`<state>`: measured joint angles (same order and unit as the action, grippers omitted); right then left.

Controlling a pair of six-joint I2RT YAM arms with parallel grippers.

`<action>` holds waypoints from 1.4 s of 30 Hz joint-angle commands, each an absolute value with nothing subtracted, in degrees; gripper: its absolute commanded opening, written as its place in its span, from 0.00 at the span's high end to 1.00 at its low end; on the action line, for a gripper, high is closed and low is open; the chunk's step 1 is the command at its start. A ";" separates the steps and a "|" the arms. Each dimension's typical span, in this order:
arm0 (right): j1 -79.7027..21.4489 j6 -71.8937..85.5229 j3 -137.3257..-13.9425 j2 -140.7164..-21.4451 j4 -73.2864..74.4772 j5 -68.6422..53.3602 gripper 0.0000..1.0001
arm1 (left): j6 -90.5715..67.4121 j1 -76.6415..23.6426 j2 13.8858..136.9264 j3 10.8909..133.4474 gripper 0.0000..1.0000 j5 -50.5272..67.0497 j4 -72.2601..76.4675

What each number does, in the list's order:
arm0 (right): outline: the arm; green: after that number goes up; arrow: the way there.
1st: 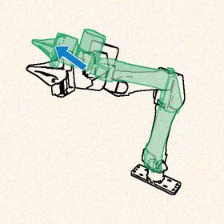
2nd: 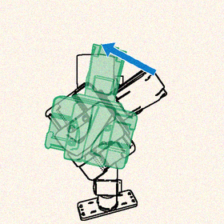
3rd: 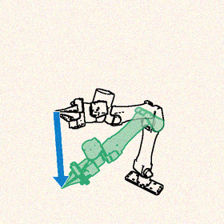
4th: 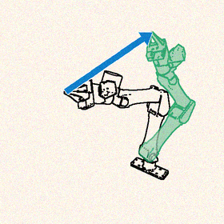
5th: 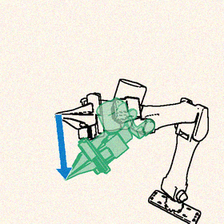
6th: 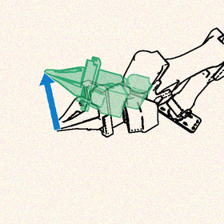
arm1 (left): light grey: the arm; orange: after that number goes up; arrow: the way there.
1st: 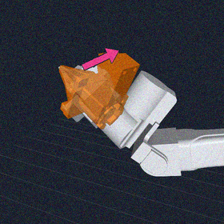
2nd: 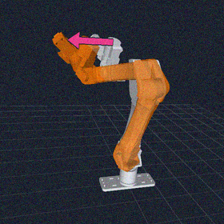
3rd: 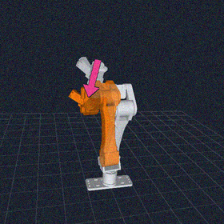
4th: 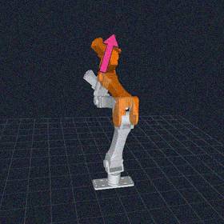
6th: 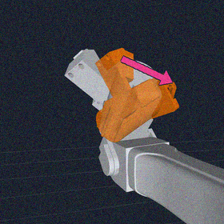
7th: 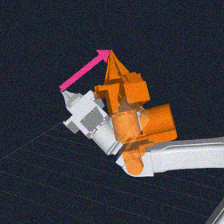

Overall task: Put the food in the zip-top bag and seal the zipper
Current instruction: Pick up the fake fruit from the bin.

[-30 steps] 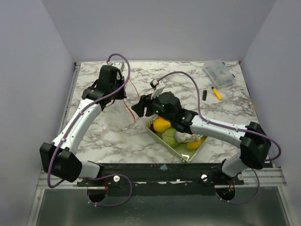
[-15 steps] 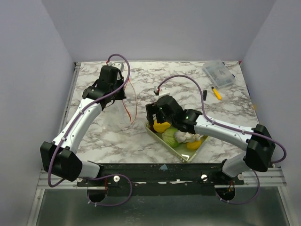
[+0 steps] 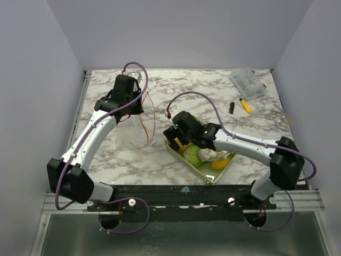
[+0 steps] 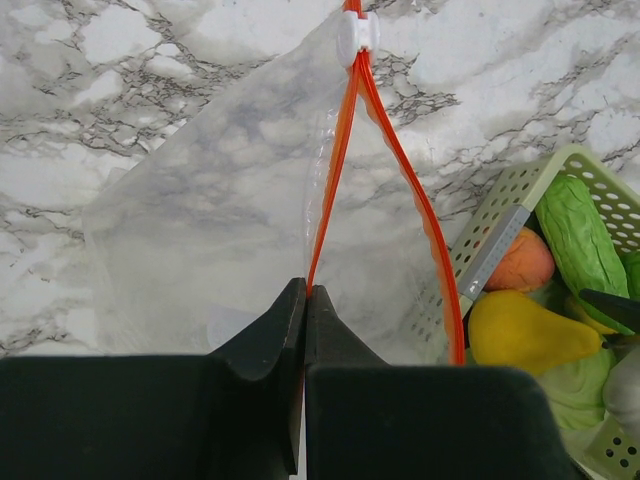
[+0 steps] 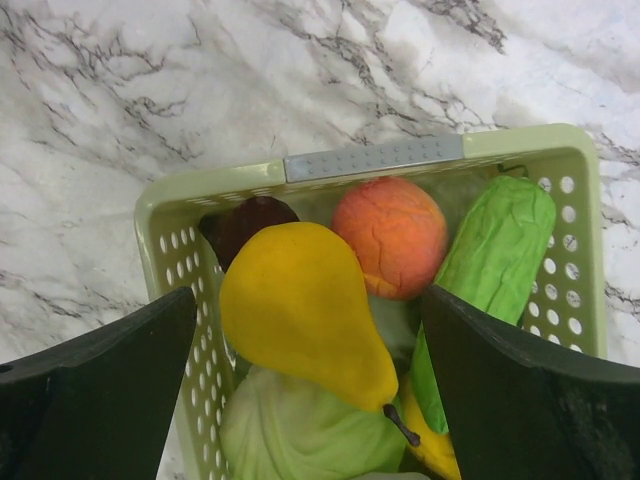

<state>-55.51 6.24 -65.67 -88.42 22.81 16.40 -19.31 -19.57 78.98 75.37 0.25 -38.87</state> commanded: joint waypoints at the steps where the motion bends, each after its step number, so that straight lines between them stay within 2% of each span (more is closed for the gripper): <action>1: -55.68 3.08 -67.14 -92.48 24.79 14.30 0.04 | -19.51 -19.34 78.99 77.07 1.00 1.56 -39.11; 9: -55.35 3.36 -66.45 -96.24 24.52 15.80 0.07 | -19.51 -19.34 78.88 76.97 1.00 1.57 -39.11; 15: -55.33 3.69 -66.25 -96.04 24.44 15.72 0.25 | -19.45 -19.33 78.91 76.95 1.00 1.41 -39.10; 18: -55.32 4.04 -65.75 -94.05 24.22 15.74 0.38 | -19.42 -19.34 79.03 76.96 1.00 1.30 -39.02; 23: -55.36 4.58 -64.73 -89.32 21.75 15.64 0.78 | -19.42 -19.32 79.19 77.03 1.00 1.57 -39.09; 27: -55.35 5.41 -65.20 -85.91 19.12 15.58 0.97 | -19.51 -19.24 79.08 77.05 1.00 1.64 -39.19; 30: -55.34 7.79 -65.06 -83.09 13.66 13.92 0.99 | -19.66 -19.25 78.88 76.98 1.00 2.38 -39.03; 32: -55.30 10.31 -64.20 -80.87 6.97 8.65 1.00 | -19.77 -19.25 78.92 76.99 1.00 3.43 -38.90; 36: -55.29 18.17 -59.07 -77.93 -14.07 0.50 1.00 | -19.86 -19.25 78.97 76.94 1.00 3.91 -38.98; 42: -55.33 30.77 -61.46 -82.94 -29.15 -1.85 0.99 | -19.86 -19.16 78.93 76.92 1.00 3.71 -38.97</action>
